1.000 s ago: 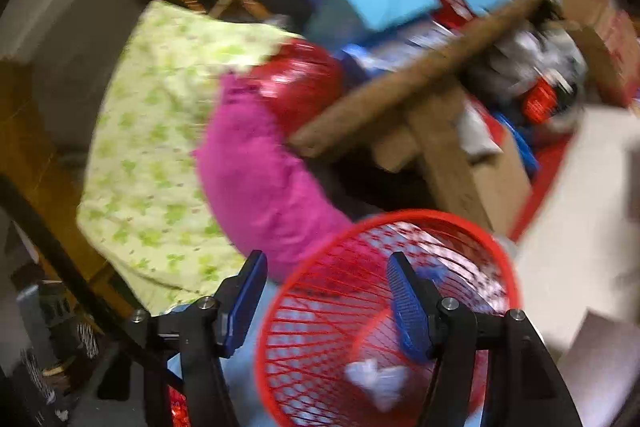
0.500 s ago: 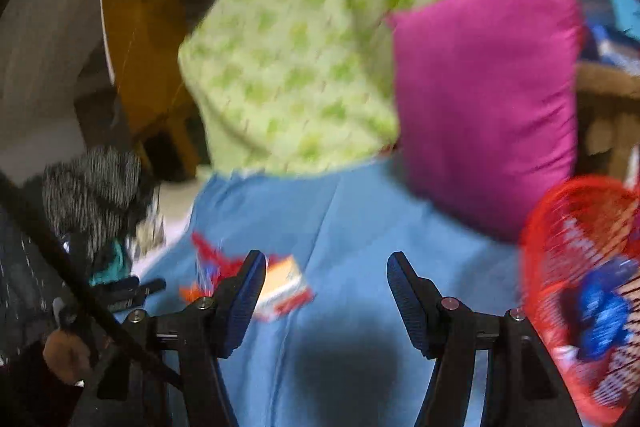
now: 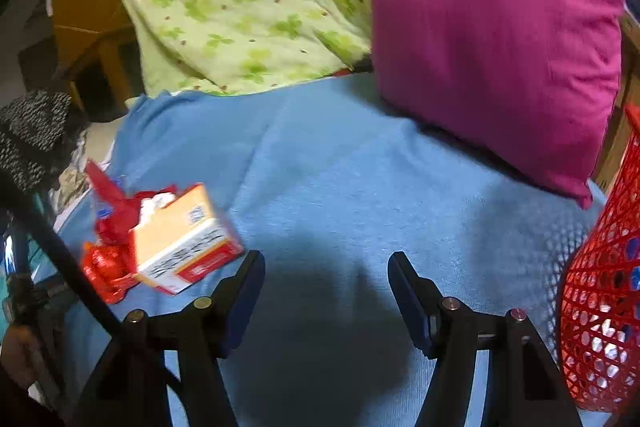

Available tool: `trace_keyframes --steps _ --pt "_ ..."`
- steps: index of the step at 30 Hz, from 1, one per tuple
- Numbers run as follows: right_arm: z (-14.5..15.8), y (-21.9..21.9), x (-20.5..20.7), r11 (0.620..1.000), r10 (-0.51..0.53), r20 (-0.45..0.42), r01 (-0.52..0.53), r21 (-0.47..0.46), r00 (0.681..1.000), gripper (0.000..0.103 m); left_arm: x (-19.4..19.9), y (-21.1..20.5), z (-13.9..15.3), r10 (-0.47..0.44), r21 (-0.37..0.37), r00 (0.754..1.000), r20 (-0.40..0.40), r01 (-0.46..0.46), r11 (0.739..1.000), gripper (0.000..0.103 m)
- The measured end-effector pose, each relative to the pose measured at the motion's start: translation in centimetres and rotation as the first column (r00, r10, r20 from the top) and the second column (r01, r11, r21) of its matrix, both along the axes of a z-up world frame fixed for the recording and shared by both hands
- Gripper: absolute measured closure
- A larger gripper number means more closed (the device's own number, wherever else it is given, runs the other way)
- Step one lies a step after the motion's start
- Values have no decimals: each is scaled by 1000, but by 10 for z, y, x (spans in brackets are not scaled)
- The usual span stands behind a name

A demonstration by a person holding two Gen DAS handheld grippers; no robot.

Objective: Collect trash

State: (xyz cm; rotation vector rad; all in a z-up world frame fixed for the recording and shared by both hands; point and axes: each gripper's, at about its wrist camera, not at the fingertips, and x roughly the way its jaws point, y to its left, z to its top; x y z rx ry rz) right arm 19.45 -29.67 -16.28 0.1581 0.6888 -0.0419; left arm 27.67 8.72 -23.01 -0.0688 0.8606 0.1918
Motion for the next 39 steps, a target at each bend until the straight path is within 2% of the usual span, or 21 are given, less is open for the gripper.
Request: trace_keyframes --steps 3,7,12,15,18,21,23,29,32,39 --pt "-5 -11 5 998 -55 2 55 -2 998 35 -3 1 -1 -1 -6 1000 0 1 1000 0" --pt "-13 -19 8 997 -77 10 77 -3 997 33 -1 2 -1 -1 -6 1000 -1 1 1000 0" --pt "-23 -12 9 999 -43 49 43 -6 998 33 1 4 -1 -1 -4 1000 -2 1 1000 0" --pt "-32 -5 15 999 -21 23 21 -28 1000 33 1 3 -1 0 -4 1000 -2 0 1000 0" --pt "-37 -7 18 1000 -25 4 26 -11 1000 33 0 3 -1 0 -5 1000 -2 0 1000 0" --pt "-45 -14 26 999 -42 -53 43 20 998 29 0 3 -1 0 -5 1000 -2 0 1000 0" --pt "-45 -12 26 999 -35 -49 36 17 998 25 0 3 -1 0 -4 1000 -2 0 1000 0" --pt "-50 10 37 993 -9 -113 -4 -118 994 10 0 3 -2 -2 -5 1000 -1 2 1000 0" --pt "-52 12 40 990 -20 -131 1 -142 991 4 1 3 -2 -2 -5 1000 -1 2 1000 0" --pt "-51 11 39 990 -27 -137 8 -139 990 4 1 3 -2 -3 -5 1000 0 3 1000 0"
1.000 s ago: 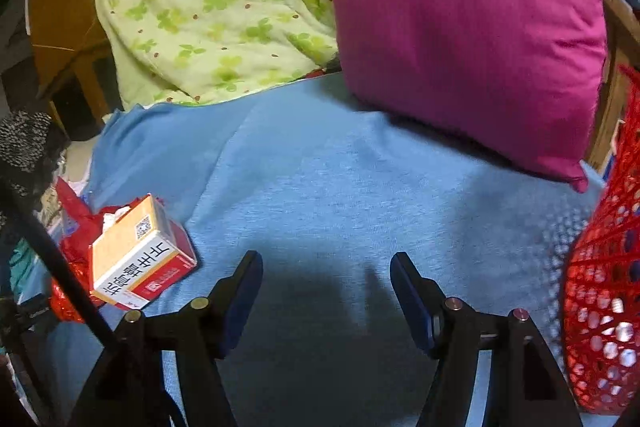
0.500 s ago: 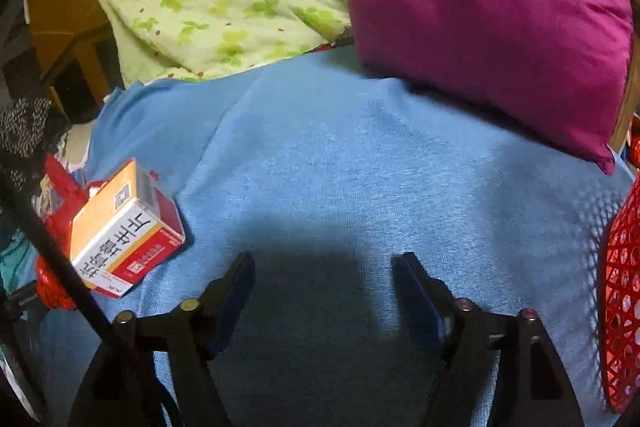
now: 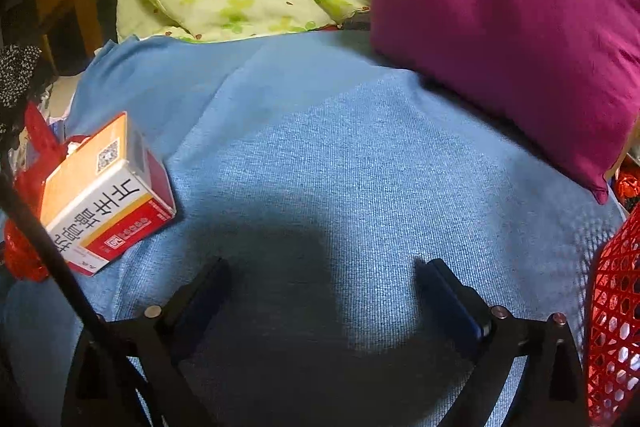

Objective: Collect trash

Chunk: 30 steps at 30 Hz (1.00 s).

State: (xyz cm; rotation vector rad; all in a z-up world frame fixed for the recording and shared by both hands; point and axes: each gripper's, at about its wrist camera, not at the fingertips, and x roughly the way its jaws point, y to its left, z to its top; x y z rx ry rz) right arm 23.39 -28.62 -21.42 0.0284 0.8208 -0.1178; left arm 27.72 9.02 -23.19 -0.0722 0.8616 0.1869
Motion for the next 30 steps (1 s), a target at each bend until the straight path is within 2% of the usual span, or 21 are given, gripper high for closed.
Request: trace_keyframes --steps 30 --pt "-1 -2 3 1000 -3 -4 3 -3 1000 2 -1 1 1 -2 -1 1000 -1 2 1000 0"
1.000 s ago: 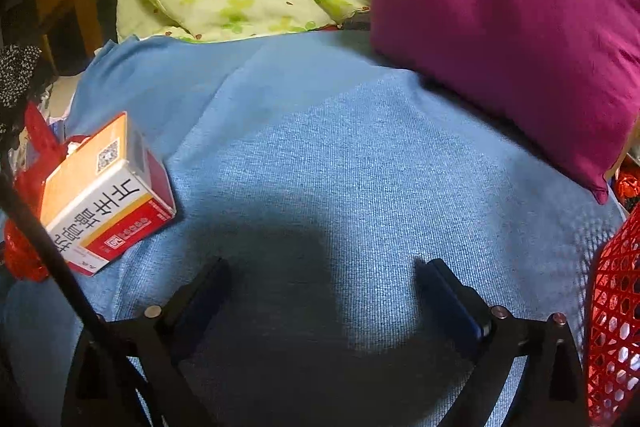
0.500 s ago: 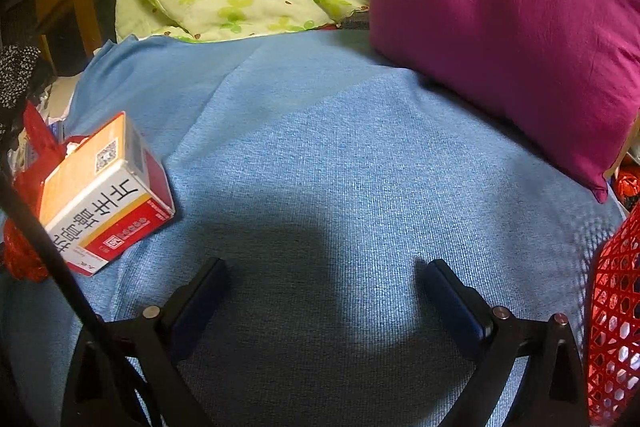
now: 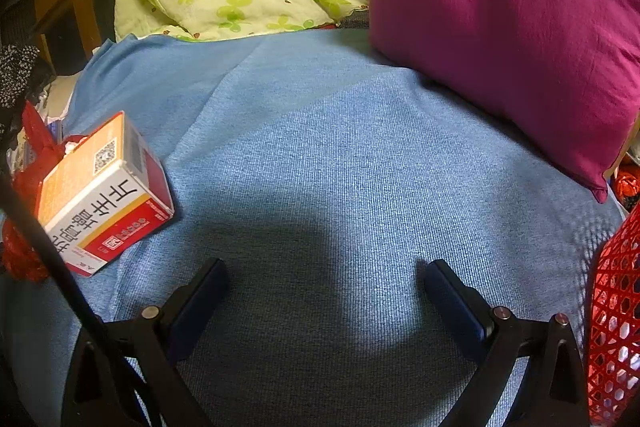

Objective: Collect trash

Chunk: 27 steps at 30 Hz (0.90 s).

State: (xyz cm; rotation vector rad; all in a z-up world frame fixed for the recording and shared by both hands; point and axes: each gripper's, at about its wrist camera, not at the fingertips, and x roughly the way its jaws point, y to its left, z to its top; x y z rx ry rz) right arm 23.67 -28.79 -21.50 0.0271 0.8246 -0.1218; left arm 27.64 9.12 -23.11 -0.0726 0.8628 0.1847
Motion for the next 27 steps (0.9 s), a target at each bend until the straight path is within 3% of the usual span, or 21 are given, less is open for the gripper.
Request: trace_keyframes --steps 27 --pt "-1 -1 -1 1000 2 2 -2 1 1000 1 0 1 0 -2 -1 1000 0 2 1000 0"
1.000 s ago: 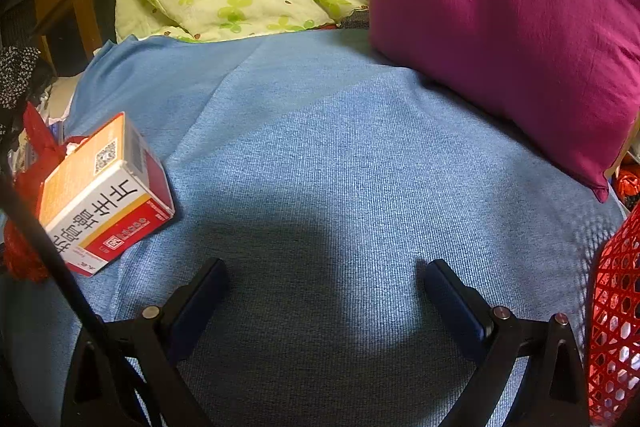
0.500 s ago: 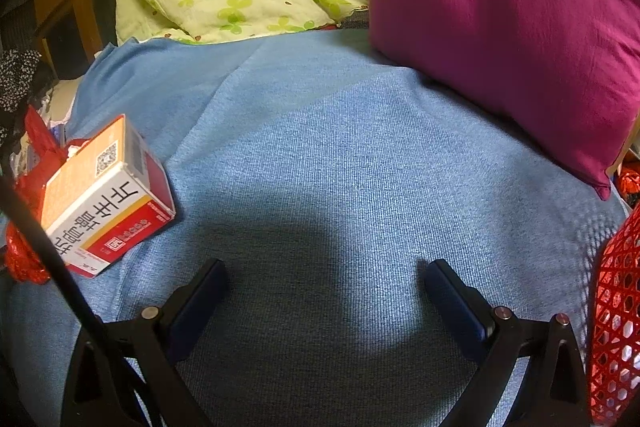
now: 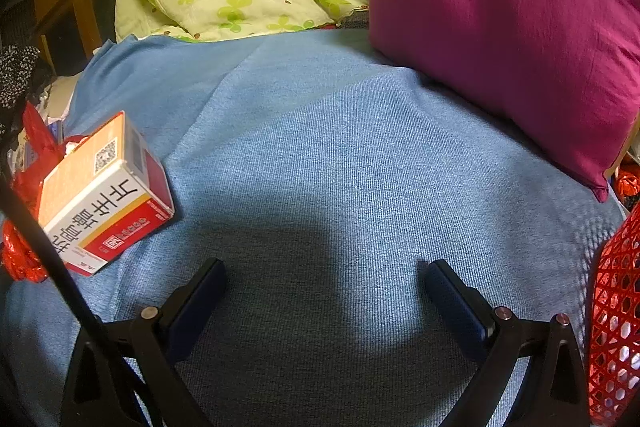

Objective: Collect trash

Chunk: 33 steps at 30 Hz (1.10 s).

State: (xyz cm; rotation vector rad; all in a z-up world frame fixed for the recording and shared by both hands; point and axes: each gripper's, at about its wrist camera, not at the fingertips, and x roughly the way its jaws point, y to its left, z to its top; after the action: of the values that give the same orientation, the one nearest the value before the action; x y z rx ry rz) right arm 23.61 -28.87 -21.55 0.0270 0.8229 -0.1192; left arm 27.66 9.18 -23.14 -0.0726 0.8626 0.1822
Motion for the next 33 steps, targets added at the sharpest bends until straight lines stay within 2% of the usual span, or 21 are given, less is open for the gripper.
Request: trace_keyframes --steps 21,29,31,33 --pt "-1 -4 0 1000 -1 3 1 14 1000 1 2 -1 0 12 0 1000 -1 -12 1000 0" --pt "1 -4 -7 1000 -9 1 9 25 1000 1 1 2 5 26 -41 997 -72 -29 999 0" --pt "2 -3 -8 1000 -9 -11 10 20 1000 1 -8 3 9 65 -17 996 -66 -67 998 0" --pt "5 -3 -10 999 -19 -21 20 31 1000 1 -26 0 21 98 69 995 -2 -97 993 0"
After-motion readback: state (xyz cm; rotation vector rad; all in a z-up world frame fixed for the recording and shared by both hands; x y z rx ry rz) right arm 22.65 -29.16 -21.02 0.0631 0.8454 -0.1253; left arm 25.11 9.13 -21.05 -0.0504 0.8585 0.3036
